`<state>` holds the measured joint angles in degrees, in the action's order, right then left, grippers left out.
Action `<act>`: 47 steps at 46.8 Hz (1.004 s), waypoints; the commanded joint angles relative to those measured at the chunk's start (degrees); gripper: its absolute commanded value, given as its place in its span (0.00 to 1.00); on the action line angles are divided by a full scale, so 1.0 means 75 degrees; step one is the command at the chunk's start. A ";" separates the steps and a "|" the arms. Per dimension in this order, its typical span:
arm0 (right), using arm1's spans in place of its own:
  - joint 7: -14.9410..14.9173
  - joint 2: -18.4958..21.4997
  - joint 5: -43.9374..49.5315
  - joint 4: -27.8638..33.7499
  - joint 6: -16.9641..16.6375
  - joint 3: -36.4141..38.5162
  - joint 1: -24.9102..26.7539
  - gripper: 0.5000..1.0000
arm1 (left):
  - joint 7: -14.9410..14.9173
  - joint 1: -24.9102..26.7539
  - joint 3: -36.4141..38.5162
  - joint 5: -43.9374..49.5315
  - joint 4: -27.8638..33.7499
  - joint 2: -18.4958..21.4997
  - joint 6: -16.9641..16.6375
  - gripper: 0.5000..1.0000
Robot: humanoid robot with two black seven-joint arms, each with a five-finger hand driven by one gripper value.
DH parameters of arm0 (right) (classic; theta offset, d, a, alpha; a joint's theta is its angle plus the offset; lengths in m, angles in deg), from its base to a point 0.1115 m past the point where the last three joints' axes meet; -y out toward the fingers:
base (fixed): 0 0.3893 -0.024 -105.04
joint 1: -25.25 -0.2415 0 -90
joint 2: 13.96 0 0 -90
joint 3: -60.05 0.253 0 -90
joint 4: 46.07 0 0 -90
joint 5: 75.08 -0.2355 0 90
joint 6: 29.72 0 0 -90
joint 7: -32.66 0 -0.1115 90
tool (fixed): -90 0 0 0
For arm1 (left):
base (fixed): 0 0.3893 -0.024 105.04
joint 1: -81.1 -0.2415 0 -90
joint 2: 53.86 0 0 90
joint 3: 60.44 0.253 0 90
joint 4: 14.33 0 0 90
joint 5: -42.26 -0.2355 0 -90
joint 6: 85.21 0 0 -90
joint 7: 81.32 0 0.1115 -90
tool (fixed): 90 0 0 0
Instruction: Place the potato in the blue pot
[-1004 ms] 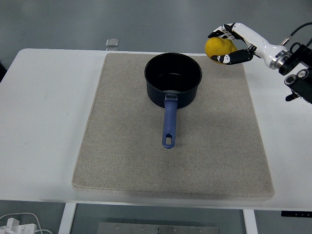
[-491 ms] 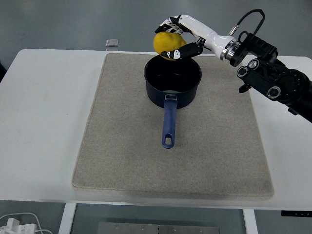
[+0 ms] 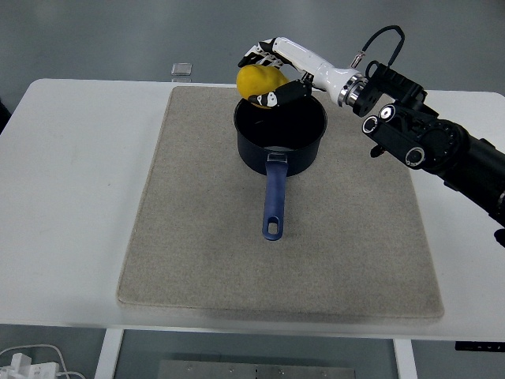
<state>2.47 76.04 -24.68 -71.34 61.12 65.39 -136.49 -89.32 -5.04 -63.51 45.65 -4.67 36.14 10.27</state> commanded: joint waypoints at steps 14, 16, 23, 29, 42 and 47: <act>-0.0066 0.0000 0.0064 0.0451 0.0052 -0.0057 0.0600 0.00 | 0.0000 0.0001 0.0000 -0.0008 0.0013 0.0000 -0.0004 1.00; -0.0066 0.0000 0.0076 0.0474 0.0075 -0.0068 0.0671 0.00 | 0.0000 0.0001 0.0012 -0.0008 0.0024 0.0000 0.0008 1.00; -0.0077 0.0000 0.0076 0.0498 0.0181 -0.0068 0.0695 0.00 | 0.0000 0.0001 0.0012 -0.0008 0.0024 0.0000 0.0008 1.00; -0.0077 0.0000 0.0053 0.0498 0.0193 -0.0068 0.0706 0.00 | 0.0000 0.0001 0.0012 -0.0008 0.0024 0.0000 0.0008 1.00; -0.0066 0.0000 0.0041 0.0498 0.0333 -0.0045 0.0823 0.00 | 0.0000 0.0001 0.0000 -0.0008 0.0013 0.0000 0.0008 1.00; -0.0066 0.0000 0.0006 0.0498 0.0333 -0.0033 0.0823 0.00 | 0.0000 0.0001 0.0000 -0.0008 0.0013 0.0000 -0.0004 1.00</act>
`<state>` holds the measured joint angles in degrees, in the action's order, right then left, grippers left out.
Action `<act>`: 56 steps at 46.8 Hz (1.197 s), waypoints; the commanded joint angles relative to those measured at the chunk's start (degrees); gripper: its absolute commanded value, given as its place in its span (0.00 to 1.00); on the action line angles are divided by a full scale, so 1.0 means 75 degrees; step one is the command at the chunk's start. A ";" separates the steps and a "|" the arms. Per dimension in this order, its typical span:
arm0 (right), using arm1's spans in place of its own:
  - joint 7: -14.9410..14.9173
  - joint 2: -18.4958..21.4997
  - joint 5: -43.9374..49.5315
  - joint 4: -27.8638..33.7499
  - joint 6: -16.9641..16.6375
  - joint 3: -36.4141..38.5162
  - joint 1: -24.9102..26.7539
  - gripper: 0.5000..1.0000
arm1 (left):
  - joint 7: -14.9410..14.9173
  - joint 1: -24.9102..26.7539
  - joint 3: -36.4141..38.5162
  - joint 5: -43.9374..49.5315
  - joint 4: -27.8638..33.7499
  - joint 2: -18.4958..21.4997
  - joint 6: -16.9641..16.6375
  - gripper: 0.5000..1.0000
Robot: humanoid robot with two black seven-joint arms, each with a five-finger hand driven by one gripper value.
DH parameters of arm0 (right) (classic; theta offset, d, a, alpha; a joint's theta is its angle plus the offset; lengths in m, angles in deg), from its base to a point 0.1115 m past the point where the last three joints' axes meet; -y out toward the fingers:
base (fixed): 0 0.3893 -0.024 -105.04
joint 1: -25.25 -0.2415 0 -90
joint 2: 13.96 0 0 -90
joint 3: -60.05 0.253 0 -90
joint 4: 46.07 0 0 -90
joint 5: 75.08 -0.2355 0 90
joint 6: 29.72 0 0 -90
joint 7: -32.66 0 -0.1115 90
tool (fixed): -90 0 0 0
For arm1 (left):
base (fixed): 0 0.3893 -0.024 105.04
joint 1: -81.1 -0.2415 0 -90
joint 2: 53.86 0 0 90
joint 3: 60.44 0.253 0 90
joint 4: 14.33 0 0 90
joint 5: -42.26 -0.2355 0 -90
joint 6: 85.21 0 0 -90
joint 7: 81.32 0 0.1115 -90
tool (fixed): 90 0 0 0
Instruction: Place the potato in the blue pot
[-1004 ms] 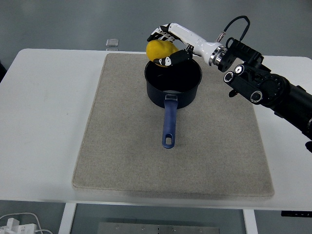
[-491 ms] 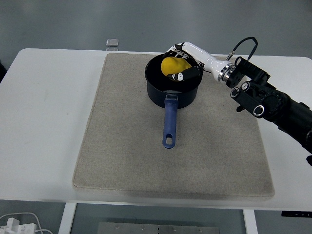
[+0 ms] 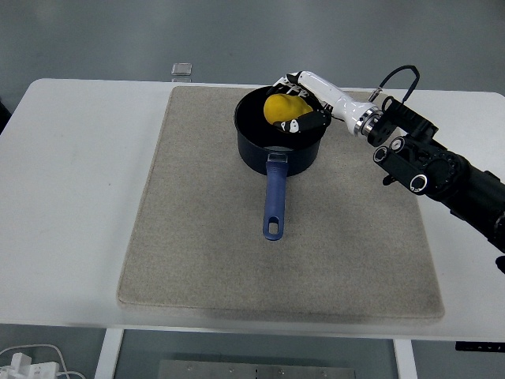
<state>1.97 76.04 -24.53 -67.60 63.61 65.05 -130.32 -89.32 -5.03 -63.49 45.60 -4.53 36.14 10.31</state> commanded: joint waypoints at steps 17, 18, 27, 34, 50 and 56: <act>0.0095 0.0000 -0.0049 0.0000 0.0084 0.0094 0.0083 0.85 | 0.0000 0.0000 -0.0004 0.0000 -0.0064 0.0000 -0.0009 1.00; 0.0095 0.0000 -0.0049 0.0000 0.0084 0.0094 0.0083 0.85 | 0.0000 0.0000 -0.0004 0.0000 -0.0064 0.0000 0.0002 1.00; 0.0095 0.0000 -0.0130 0.0000 0.0084 0.0106 0.0083 0.85 | 0.0000 0.0000 -0.0004 0.0000 -0.0064 0.0000 -0.0009 1.00; 0.0083 0.0000 -0.0248 -0.0012 0.0072 0.0106 0.0072 0.85 | 0.0000 0.0000 -0.0004 0.0000 -0.0064 0.0000 -0.0009 1.00; 0.0107 0.0000 -0.1922 -0.0024 0.0002 0.0118 -0.0034 0.85 | 0.0000 0.0000 -0.0004 0.0000 -0.0076 0.0000 -0.0009 1.00; 0.0293 0.0000 -0.3362 -0.0024 -0.0034 0.0117 -0.0163 0.85 | 0.0000 0.0000 -0.0004 0.0012 -0.0065 0.0000 0.0002 1.00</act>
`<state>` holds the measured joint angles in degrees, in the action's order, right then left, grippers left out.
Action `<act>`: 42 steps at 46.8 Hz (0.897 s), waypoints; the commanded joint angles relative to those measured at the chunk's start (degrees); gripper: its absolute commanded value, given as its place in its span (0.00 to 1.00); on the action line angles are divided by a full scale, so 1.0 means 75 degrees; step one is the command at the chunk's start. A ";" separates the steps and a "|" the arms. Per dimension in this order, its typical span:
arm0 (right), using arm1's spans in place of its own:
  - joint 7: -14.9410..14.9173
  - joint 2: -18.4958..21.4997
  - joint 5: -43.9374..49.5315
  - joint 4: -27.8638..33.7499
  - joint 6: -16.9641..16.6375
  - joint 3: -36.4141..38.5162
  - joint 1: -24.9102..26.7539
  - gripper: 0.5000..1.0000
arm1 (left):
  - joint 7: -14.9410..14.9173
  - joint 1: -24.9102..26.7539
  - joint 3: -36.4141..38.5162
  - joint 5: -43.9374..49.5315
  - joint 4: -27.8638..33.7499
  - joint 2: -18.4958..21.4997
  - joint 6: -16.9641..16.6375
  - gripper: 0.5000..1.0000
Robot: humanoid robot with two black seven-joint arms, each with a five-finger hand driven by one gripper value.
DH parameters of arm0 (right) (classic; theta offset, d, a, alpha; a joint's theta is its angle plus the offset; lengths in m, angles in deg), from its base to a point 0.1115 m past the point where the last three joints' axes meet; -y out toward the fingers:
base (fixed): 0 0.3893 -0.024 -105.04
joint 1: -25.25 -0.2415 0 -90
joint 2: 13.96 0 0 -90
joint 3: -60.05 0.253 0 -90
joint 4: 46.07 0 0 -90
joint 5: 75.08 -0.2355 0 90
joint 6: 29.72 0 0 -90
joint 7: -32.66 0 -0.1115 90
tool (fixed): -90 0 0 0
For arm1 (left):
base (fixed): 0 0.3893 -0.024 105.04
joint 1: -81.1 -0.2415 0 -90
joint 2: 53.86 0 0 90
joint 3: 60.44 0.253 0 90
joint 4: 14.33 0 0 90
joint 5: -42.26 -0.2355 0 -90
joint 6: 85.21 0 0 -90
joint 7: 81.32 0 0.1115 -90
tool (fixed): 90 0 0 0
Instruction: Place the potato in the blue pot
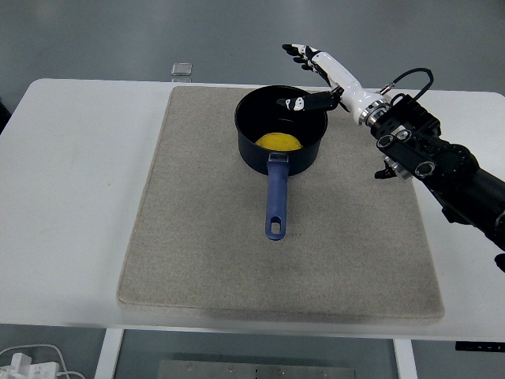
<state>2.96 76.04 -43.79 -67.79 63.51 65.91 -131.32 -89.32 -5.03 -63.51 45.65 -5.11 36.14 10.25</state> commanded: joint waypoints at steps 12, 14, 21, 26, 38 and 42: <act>0.1357 -0.0012 -0.3690 0.0001 -0.0196 0.1116 -0.0006 0.85 | 0.0000 0.0000 0.0000 -0.0007 -0.0011 0.0000 0.0000 1.00; 0.1497 -0.0035 -0.3937 0.0001 -0.0185 0.1432 0.0005 0.85 | 0.0000 0.0000 0.0000 0.0005 -0.0011 0.0000 0.0000 1.00; 0.1873 -0.0234 -0.4464 0.0001 -0.0126 0.2499 0.0064 0.85 | 0.0000 -0.0012 0.0000 -0.0007 -0.0011 0.0000 0.0000 1.00; 0.2013 -0.0386 -0.4804 0.0001 -0.0114 0.3015 0.0193 0.85 | 0.0000 -0.0012 0.0000 0.0005 -0.0011 0.0000 0.0000 1.00; 0.2014 -0.0680 -0.5402 0.0013 -0.0173 0.3180 0.0286 0.85 | 0.0000 -0.0012 0.0000 0.0005 0.0000 0.0000 0.0000 1.00; 0.1990 -0.0762 -0.5438 0.0013 -0.0173 0.3191 0.0357 0.85 | 0.0000 -0.0012 0.0000 0.0005 0.0000 0.0000 0.0000 1.00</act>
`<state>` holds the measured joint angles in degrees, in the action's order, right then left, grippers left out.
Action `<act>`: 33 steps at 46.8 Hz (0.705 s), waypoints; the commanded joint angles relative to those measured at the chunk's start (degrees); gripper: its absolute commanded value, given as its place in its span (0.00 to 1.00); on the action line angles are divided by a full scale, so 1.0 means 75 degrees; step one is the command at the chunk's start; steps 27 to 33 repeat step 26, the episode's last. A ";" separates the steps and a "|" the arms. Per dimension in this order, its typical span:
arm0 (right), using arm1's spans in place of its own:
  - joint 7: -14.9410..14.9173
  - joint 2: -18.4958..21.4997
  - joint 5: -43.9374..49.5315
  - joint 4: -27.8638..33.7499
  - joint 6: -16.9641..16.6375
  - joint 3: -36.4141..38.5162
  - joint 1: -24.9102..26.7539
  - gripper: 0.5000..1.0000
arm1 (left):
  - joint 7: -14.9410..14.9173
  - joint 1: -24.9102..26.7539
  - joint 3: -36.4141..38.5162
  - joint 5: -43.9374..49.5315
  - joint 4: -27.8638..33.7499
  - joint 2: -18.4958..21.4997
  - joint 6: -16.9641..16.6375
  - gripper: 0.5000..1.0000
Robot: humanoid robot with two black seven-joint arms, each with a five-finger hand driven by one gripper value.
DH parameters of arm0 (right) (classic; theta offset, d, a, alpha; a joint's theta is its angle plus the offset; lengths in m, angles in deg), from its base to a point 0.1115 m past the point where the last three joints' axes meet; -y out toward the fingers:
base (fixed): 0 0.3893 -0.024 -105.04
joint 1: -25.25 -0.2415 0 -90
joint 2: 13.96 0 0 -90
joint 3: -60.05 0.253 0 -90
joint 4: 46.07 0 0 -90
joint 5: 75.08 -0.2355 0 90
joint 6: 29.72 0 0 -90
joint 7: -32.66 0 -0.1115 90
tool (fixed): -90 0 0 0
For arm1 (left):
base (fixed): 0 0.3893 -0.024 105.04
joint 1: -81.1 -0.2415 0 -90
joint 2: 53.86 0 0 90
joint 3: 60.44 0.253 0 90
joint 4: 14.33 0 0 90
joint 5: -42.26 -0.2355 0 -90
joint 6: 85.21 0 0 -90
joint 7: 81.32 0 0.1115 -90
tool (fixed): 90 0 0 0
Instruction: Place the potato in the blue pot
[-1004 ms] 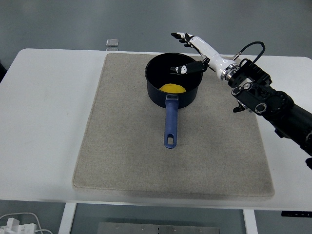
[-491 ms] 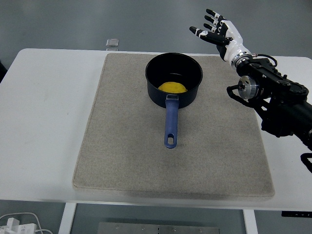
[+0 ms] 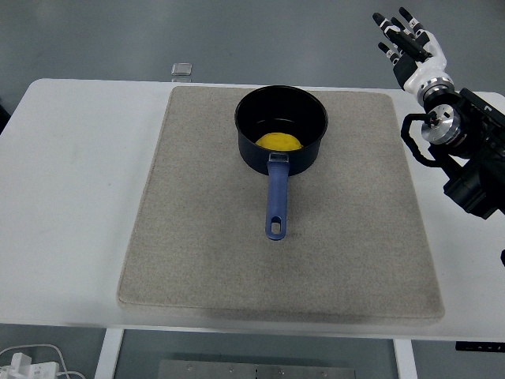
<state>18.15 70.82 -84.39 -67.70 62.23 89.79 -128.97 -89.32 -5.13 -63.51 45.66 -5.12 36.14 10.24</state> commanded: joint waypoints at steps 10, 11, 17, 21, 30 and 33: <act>-0.0081 -0.0276 -0.0024 0.0001 -0.0026 0.0217 0.0277 0.85 | 0.0000 0.0001 0.0000 -0.0009 0.0001 0.0000 0.0000 1.00; -0.0081 -0.0288 -0.0024 0.0001 -0.0026 0.0217 0.0289 0.85 | 0.0000 0.0001 0.0000 0.0002 -0.0010 0.0000 0.0000 1.00; -0.0093 -0.0370 -0.0024 0.0001 -0.0037 0.0217 0.0430 0.85 | 0.0000 -0.0046 0.0000 0.0002 -0.0010 0.0000 0.0000 1.00; -0.0105 -0.0405 -0.0036 0.0001 -0.0037 0.0229 0.0500 0.85 | 0.0000 -0.0058 0.0000 0.0002 0.0001 0.0000 0.0000 1.00; -0.0105 -0.0417 -0.0036 0.0001 -0.0096 0.0229 0.0524 0.85 | 0.0000 -0.0058 0.0000 -0.0009 0.0013 0.0000 0.0000 1.00; -0.0105 -0.0417 -0.0036 0.0001 -0.0096 0.0229 0.0524 0.85 | 0.0000 -0.0058 0.0000 -0.0009 0.0013 0.0000 0.0000 1.00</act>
